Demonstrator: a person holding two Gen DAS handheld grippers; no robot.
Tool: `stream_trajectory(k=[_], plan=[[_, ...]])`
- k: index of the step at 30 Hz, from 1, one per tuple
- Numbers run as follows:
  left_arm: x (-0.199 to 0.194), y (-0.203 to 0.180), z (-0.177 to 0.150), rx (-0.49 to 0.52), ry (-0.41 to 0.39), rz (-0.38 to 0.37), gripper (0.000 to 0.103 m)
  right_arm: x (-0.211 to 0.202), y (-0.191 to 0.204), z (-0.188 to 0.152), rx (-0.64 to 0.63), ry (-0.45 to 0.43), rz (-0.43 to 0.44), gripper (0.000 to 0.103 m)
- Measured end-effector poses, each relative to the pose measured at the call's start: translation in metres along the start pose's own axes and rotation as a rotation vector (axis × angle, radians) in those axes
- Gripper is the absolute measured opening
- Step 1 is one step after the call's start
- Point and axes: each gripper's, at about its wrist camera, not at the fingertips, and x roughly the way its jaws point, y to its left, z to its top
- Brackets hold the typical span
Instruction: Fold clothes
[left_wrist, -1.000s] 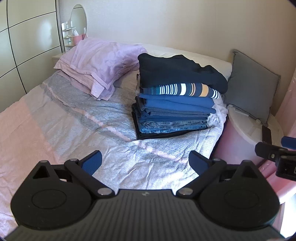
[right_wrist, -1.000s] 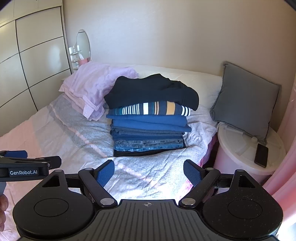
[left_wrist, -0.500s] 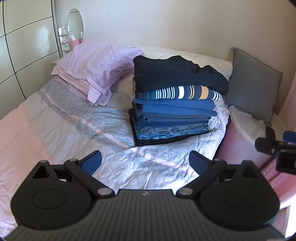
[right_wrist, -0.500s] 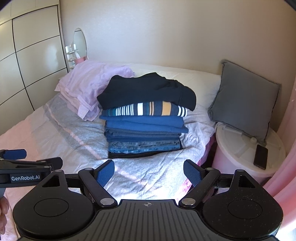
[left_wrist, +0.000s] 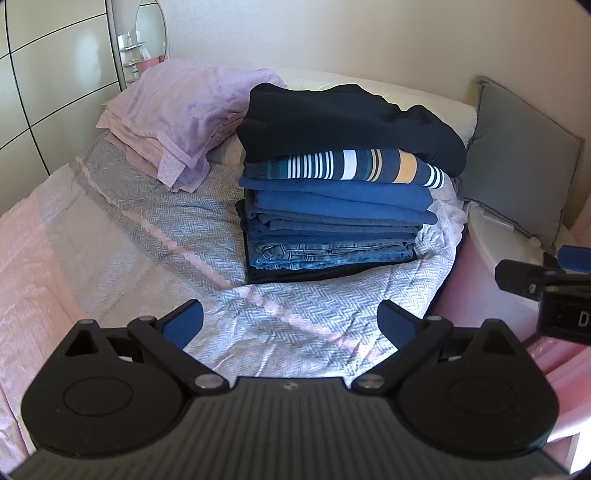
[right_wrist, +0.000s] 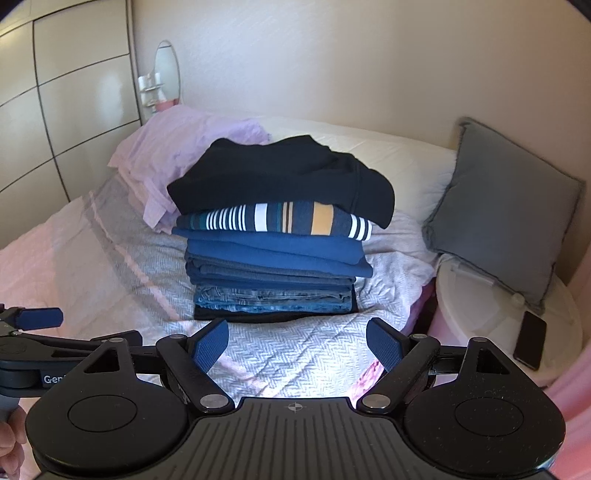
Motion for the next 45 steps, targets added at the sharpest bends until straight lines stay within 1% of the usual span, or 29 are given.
stream_trajectory(k=[6, 10, 14, 18, 24, 29, 45], plan=[[0.005, -0.019, 0.001, 0.0, -0.013, 0.025, 0.099, 0.013, -0.022, -0.003, -0.001, 0.02, 0.045, 0.085], [0.008, -0.032, 0.001, 0.021, -0.011, 0.024, 0.099, 0.017, -0.035, -0.006, 0.013, 0.023, 0.058, 0.085], [0.01, -0.04, 0.0, 0.03, -0.006, 0.013, 0.099, 0.017, -0.045, -0.01, 0.046, 0.027, 0.057, 0.085], [0.01, -0.042, -0.001, 0.026, -0.01, 0.009, 0.099, 0.015, -0.049, -0.013, 0.054, 0.026, 0.052, 0.085], [0.009, -0.036, -0.003, 0.012, -0.013, 0.017, 0.099, 0.009, -0.045, -0.016, 0.049, -0.004, 0.051, 0.085], [0.006, -0.031, -0.005, 0.017, -0.036, 0.021, 0.099, 0.004, -0.037, -0.02, 0.045, -0.029, 0.066, 0.085], [-0.004, -0.021, -0.011, 0.01, -0.055, 0.011, 0.099, -0.005, -0.02, -0.023, 0.035, -0.023, 0.068, 0.085]])
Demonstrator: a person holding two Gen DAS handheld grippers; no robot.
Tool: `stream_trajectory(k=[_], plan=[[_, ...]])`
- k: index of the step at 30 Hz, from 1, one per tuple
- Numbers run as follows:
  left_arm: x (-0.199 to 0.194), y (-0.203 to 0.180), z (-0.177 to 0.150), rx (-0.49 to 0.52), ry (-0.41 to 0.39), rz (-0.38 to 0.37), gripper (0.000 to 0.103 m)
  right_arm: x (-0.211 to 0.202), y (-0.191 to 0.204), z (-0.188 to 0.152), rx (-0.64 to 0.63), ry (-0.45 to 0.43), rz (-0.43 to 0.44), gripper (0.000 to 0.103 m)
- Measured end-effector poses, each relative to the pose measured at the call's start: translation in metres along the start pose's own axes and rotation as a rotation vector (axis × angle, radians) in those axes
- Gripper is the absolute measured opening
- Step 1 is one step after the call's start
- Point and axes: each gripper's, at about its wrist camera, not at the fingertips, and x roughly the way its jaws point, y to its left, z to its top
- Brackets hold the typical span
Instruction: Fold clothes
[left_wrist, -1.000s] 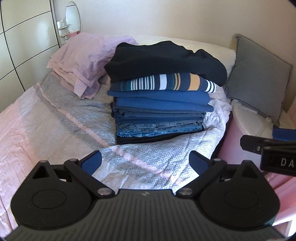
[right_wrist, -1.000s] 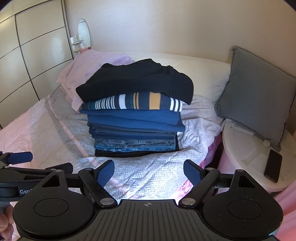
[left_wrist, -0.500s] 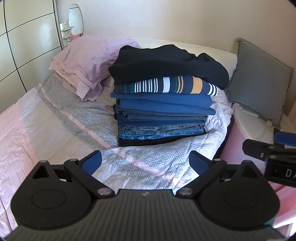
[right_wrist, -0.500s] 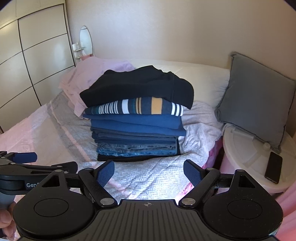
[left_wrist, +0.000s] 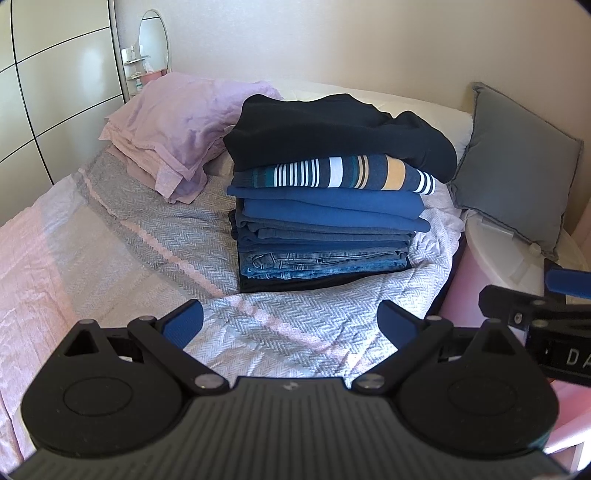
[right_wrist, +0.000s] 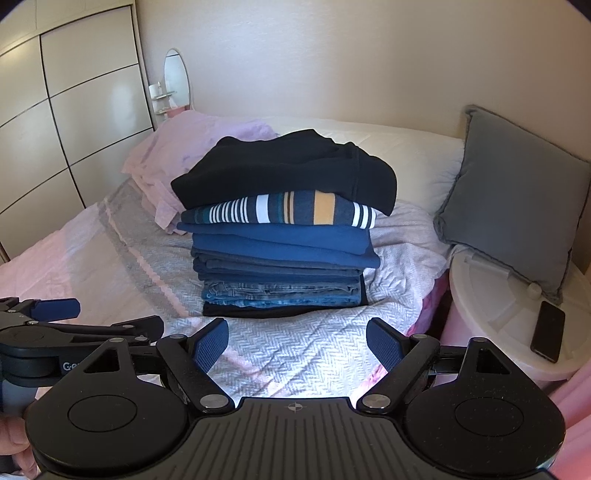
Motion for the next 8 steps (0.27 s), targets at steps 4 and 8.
stream_trajectory(k=[4, 8], plan=[[-0.0031, 0.0022, -0.0016, -0.002, -0.004, 0.001, 0.099, -0.0026, 0.0042, -0.0017, -0.001, 0.002, -0.002, 0.085], [-0.0076, 0.0037, -0.0033, -0.006, -0.017, -0.002, 0.1, -0.0054, 0.0063, -0.0032, -0.003, 0.003, -0.006, 0.085]])
